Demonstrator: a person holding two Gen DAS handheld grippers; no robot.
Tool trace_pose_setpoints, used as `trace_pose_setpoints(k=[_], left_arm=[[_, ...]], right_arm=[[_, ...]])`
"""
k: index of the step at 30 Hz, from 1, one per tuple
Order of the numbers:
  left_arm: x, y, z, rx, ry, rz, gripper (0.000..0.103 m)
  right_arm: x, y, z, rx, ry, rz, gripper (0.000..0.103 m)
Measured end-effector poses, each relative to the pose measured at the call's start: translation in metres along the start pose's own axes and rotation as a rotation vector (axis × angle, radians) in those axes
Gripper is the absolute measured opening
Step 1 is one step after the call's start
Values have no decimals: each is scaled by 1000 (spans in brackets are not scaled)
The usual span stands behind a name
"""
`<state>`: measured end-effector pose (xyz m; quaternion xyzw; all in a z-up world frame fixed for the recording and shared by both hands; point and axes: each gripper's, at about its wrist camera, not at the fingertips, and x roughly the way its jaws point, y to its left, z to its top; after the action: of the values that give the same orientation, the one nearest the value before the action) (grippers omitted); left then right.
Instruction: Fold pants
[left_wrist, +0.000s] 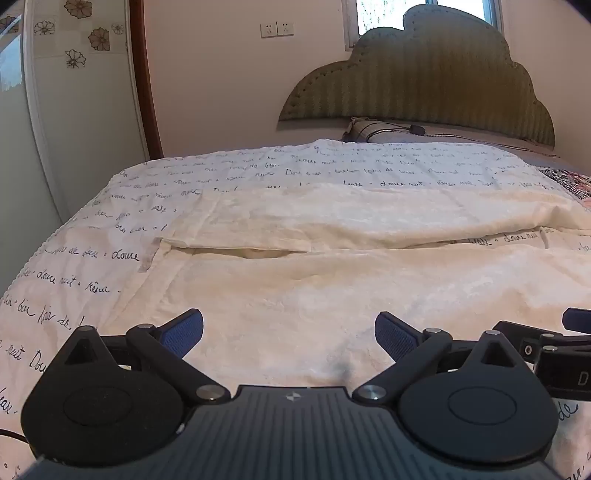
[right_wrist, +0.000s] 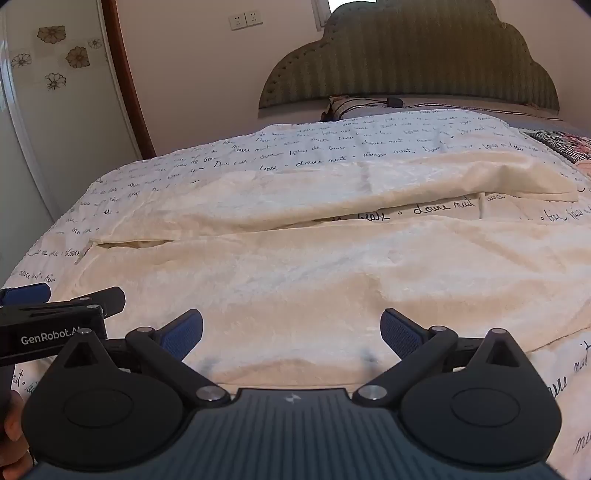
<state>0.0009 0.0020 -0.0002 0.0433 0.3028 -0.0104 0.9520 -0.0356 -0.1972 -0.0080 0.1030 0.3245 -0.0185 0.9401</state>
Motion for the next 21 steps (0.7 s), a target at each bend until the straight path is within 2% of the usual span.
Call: trace_pose_setpoints(k=[3, 7, 21], left_arm=[[4, -2, 1, 1, 15, -6, 101], [-4, -6, -6, -2, -30, -4, 101], [0, -7, -3, -26, -10, 12, 101]], right_arm=[[0, -1, -1, 4, -7, 1, 103], [0, -3, -2, 9, -3, 4, 103], [-1, -5, -4, 8, -8, 14, 103]])
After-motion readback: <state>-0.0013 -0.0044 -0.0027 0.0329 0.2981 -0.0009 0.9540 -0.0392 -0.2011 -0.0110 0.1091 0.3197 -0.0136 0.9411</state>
